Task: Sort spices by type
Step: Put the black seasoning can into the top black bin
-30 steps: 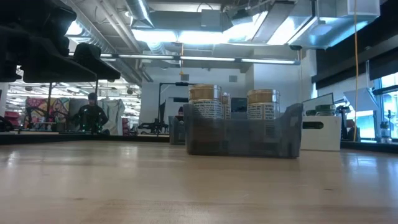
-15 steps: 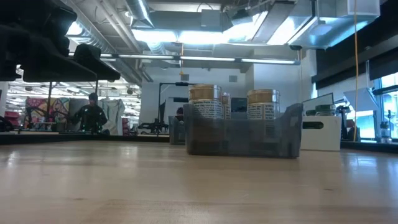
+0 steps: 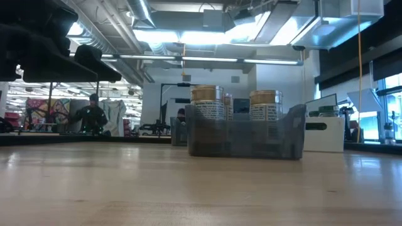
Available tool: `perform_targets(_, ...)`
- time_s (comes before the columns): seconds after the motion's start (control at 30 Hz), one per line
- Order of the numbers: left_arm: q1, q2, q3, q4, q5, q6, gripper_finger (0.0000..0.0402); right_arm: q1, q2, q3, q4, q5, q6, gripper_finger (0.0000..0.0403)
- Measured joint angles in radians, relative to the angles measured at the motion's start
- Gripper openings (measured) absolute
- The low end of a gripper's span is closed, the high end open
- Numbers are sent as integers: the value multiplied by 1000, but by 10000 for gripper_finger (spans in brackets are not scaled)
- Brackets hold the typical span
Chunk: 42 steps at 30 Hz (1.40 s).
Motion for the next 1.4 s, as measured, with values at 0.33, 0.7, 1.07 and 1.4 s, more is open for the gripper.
perform_targets(0.33, 0, 0, 0, -2, 0, 4, 343, 16, 83, 0, 21, -115, -151, 292)
perform_targets(0.7, 0, 0, 0, -2, 0, 10, 343, 29, 109, 0, -42, -99, -151, 292)
perform_targets(1.07, 0, 0, 0, -3, 0, 10, 343, 29, 119, 0, -47, -92, -162, 292)
perform_targets(1.4, 0, 0, 0, -23, 0, 18, 343, 54, 193, 0, -44, -168, -208, 289)
